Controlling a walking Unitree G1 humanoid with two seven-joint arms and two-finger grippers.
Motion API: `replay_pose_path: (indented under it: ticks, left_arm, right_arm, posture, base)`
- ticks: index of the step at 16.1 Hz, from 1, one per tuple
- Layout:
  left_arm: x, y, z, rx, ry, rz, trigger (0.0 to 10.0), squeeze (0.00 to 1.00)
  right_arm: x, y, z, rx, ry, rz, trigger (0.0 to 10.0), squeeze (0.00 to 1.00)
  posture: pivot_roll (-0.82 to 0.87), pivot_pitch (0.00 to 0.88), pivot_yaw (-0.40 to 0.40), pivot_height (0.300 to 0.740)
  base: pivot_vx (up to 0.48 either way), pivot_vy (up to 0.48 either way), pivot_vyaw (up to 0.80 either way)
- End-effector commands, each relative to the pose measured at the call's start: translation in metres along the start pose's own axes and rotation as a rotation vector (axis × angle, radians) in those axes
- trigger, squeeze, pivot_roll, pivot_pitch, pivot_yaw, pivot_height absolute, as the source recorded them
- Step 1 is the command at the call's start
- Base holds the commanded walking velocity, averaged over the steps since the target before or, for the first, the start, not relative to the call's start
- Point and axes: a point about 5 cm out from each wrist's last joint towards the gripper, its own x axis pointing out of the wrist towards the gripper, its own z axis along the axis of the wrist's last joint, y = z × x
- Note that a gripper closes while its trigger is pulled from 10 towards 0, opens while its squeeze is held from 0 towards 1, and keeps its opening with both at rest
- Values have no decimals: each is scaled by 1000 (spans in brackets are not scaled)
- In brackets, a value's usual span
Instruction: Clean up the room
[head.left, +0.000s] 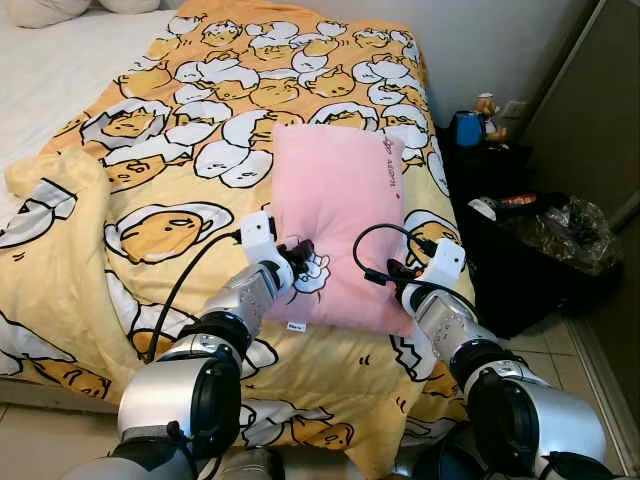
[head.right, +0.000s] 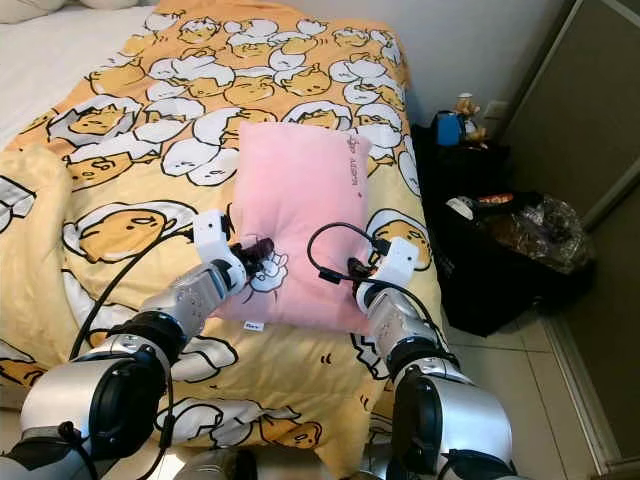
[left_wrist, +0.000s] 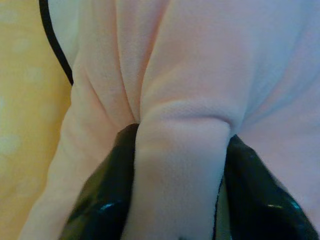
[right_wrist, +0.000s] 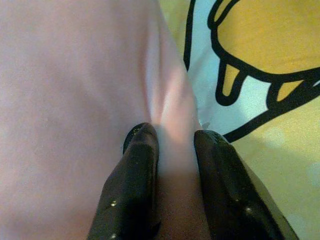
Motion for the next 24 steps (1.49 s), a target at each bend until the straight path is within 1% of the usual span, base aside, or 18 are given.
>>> replay_pose_path:
  ticks: [1,3,4,5,7,9,11,12,13,14,15,17,18,19,20,21,23,24]
  left_arm:
    - [0,0,-15,15,62,9,0,0]
    - [0,1,-14,-10,39,20,0,0]
    - [0,-1,-16,-12,34,16,0,0]
    - [0,-3,-18,-4,36,4,0,0]
    - [1,-7,-18,46,40,-20,0,0]
    - [1,-9,-16,108,34,-30,0,0]
    - [3,-16,-3,100,-20,-55,0,0]
    - [5,-24,7,84,-58,-115,0,0]
    - [5,-37,18,62,-88,-223,0,0]
    - [5,-47,29,69,-118,-306,0,0]
    - [5,-54,44,97,-165,-337,0,0]
    - [-2,-67,91,136,-307,-390,0,0]
    - [-5,-70,101,160,-338,-404,0,0]
    - [-10,-75,118,188,-390,-427,0,0]
    - [-17,-77,136,250,-448,-448,0,0]
    - [-24,-76,146,307,-487,-451,0,0]
    - [-31,-71,154,375,-537,-433,0,0]
    - [-34,-68,160,420,-581,-382,10000,0]
  right_arm:
    - [-2,-6,-15,6,67,-15,0,0]
    - [-3,-5,-18,32,78,-5,0,0]
    - [-2,-2,-18,64,76,-2,0,0]
    - [-1,2,-16,66,71,9,0,0]
    - [0,5,-12,31,61,19,0,0]
    - [0,3,-8,34,42,17,0,0]
    - [1,6,2,7,-1,39,0,0]
    - [2,11,11,-7,-39,69,0,0]
    - [3,17,19,-10,-62,87,0,0]
    - [4,26,25,20,-77,123,0,0]
    - [5,37,41,20,-139,160,0,0]
    - [1,61,91,35,-319,237,0,0]
    - [-1,66,101,28,-355,264,0,0]
    - [-6,73,115,21,-412,295,0,0]
    - [-14,80,134,-23,-501,324,0,0]
    - [-25,84,151,-43,-582,346,0,0]
    - [-33,84,160,-100,-636,348,0,0]
    - [-33,76,158,-177,-647,277,0,0]
  posture:
    - [64,12,-41,740]
    - [57,9,-39,740]
    - [51,1,-34,740]
    - [48,0,-33,740]
    - [53,0,-31,740]
    - [59,0,-28,740]
    - [61,0,-18,740]
    - [60,0,-14,740]
    - [56,0,-9,740]
    - [51,0,-5,740]
    - [52,0,-8,740]
    - [47,0,3,740]
    - [47,0,4,740]
    - [49,0,4,740]
    - [45,0,7,740]
    - [38,0,7,740]
    - [31,0,6,740]
    - [32,0,5,740]
  base:
    - [0,0,0]
    - [0,0,0]
    - [0,0,0]
    - [0,0,0]
    - [0,0,0]
    - [0,0,0]
    - [0,0,0]
    - [0,0,0]
    - [0,0,0]
    - [0,0,0]
    - [0,0,0]
    - [0,0,0]
    - [0,0,0]
    - [0,0,0]
    - [0,0,0]
    - [0,0,0]
    - [0,0,0]
    - [0,0,0]
